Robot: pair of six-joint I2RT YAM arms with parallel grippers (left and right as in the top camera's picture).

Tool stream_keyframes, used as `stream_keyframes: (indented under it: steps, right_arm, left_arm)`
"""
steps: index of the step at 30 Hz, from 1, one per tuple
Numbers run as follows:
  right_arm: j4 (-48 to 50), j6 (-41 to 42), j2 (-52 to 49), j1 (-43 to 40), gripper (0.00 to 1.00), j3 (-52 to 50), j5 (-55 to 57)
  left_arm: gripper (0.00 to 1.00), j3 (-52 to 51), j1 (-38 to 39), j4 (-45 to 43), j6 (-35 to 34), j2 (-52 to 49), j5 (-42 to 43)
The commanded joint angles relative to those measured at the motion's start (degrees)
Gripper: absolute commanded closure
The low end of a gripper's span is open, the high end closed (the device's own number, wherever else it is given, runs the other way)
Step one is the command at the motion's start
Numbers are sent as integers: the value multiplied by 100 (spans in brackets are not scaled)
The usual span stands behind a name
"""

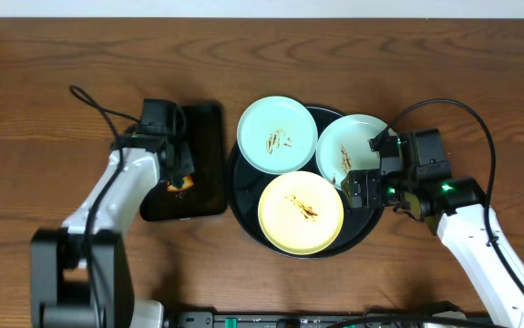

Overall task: Clean dirty plates on tray and stack at the side
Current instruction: 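Grasp the green sponge with the left gripper and lift it, then scrub the yellow plate with the held sponge, right gripper holding plate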

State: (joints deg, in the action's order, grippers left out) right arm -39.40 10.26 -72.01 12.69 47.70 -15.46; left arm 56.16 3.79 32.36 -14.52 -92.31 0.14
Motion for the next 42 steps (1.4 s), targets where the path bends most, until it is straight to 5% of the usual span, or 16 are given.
stream_keyframes:
  steps: [1,13,20,25,42]
  right_arm:
    - [7,39,-28,42,12,109,66]
    - [-2,39,-28,42,13,109,66]
    - [-33,39,-28,42,13,103,66]
    - [-120,42,-44,44,13,94,39]
    - [-214,304,-1366,540,47,17,-44]
  left_arm:
    - [93,157,-20,131,302,490,439]
    - [93,157,-20,166,313,564,614]
    - [92,157,-9,164,745,706,1895]
    - [93,157,219,166,743,1174,2048]
    - [93,129,2549,35,164,1034,2299]
